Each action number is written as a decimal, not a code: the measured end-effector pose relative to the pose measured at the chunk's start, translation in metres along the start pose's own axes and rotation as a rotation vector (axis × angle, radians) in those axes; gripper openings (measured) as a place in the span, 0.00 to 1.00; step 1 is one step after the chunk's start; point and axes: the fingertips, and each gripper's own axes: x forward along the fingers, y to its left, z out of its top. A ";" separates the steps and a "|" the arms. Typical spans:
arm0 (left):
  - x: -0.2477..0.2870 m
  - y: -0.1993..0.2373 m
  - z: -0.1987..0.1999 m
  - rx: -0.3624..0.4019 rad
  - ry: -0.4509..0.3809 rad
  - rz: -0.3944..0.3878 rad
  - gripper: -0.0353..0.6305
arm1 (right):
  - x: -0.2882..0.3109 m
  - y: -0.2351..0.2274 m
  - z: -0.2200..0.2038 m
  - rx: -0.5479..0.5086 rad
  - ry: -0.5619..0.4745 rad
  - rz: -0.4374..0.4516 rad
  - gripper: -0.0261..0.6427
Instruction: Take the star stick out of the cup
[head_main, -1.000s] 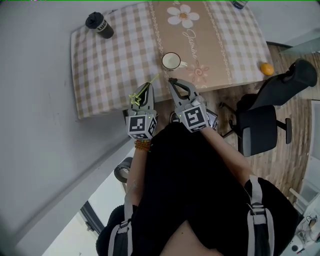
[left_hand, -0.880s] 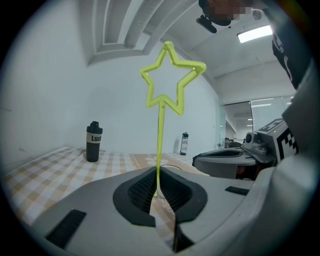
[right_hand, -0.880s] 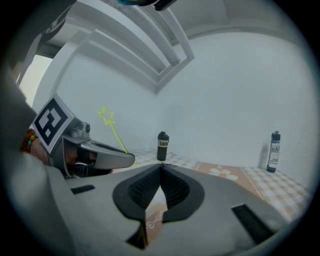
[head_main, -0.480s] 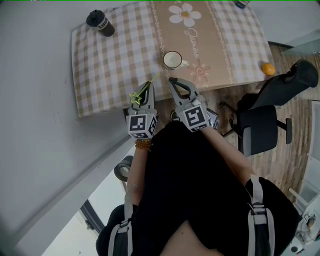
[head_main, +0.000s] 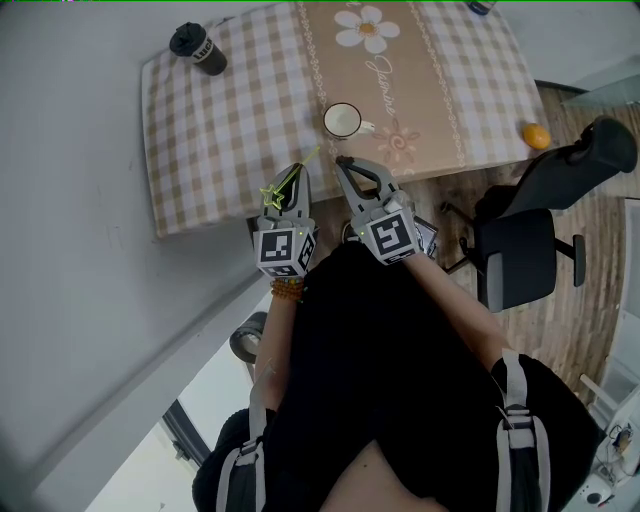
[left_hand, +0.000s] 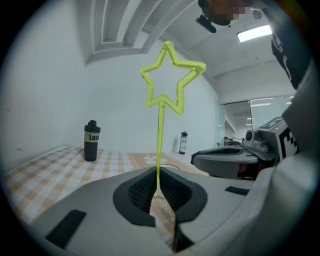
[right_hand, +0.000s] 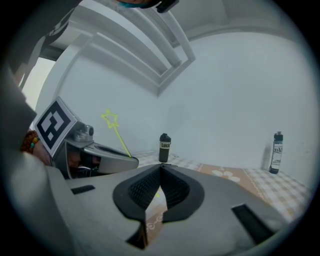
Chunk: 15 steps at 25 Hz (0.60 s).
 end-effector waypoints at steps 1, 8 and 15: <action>0.001 0.000 0.000 0.001 0.001 0.000 0.07 | 0.000 -0.001 0.000 -0.004 -0.003 0.001 0.05; 0.004 -0.002 0.000 0.001 0.010 -0.002 0.07 | -0.001 -0.007 -0.002 0.001 0.005 -0.008 0.05; 0.004 0.000 -0.001 0.001 0.011 0.000 0.07 | 0.002 -0.006 -0.004 0.007 0.003 -0.009 0.05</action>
